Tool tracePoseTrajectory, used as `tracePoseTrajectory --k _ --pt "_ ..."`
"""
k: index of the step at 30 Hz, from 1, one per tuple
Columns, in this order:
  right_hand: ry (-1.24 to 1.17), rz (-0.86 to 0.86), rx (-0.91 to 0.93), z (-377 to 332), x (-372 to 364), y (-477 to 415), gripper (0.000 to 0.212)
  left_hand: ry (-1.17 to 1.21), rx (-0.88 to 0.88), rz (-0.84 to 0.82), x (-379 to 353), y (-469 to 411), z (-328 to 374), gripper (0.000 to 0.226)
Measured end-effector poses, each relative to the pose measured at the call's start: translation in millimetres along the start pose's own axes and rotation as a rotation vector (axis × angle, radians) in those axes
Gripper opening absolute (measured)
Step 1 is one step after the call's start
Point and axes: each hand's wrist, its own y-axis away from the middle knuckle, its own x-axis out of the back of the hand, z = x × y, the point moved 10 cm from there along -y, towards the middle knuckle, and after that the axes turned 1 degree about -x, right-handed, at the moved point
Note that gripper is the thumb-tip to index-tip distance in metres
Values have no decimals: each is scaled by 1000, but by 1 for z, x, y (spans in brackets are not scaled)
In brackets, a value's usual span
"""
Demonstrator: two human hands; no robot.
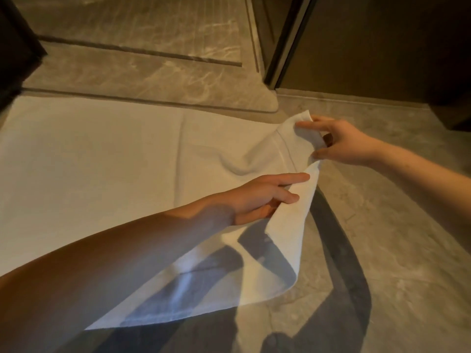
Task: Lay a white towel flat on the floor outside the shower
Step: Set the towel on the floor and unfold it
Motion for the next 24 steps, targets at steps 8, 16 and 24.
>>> tracePoseTrajectory --k 8,16,24 --pt "-8 25 -168 54 -19 8 70 -197 90 66 -1 -25 -33 56" --pt "-16 4 -228 69 -72 1 73 -606 23 124 23 -30 -59 64" --pt "382 179 -303 44 -74 0 69 -792 -311 355 77 22 -14 43"
